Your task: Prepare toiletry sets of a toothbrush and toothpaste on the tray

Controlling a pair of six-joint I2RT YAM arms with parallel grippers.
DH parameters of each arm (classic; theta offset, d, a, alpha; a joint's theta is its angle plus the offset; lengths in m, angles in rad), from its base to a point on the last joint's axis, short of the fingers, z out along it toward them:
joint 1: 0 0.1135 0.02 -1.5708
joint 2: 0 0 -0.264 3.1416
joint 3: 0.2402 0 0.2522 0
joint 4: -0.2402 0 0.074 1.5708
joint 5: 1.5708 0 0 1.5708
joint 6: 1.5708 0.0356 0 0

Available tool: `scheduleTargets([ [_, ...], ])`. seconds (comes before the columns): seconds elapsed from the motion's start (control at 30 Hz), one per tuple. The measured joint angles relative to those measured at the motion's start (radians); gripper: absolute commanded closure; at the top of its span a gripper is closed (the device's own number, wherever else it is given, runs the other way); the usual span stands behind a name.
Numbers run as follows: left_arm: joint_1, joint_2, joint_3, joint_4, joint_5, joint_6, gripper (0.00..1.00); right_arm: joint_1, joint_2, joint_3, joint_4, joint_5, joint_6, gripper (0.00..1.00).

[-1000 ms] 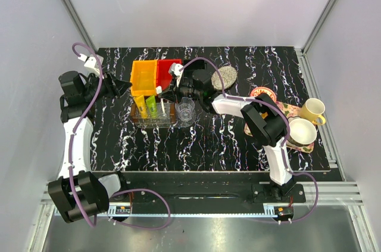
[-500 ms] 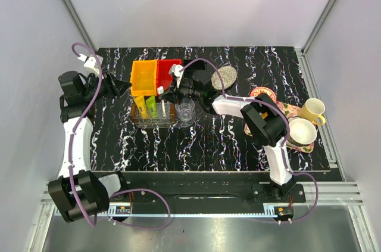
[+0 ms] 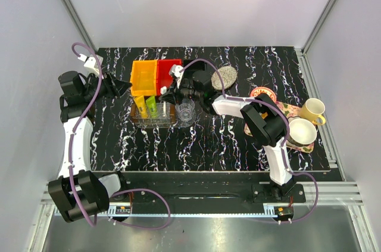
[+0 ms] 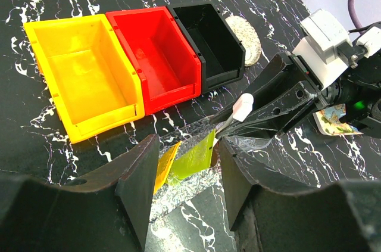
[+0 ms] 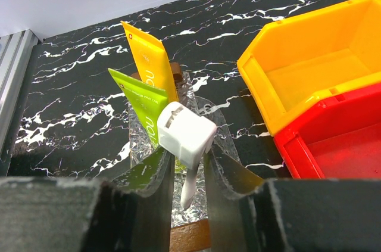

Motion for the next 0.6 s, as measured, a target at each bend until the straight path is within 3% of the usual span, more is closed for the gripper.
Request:
scheduleTargets([
  [0.6, 0.005, 0.007, 0.000, 0.000, 0.007, 0.000, 0.51, 0.000, 0.000, -0.003, -0.005, 0.016, 0.000, 0.53],
])
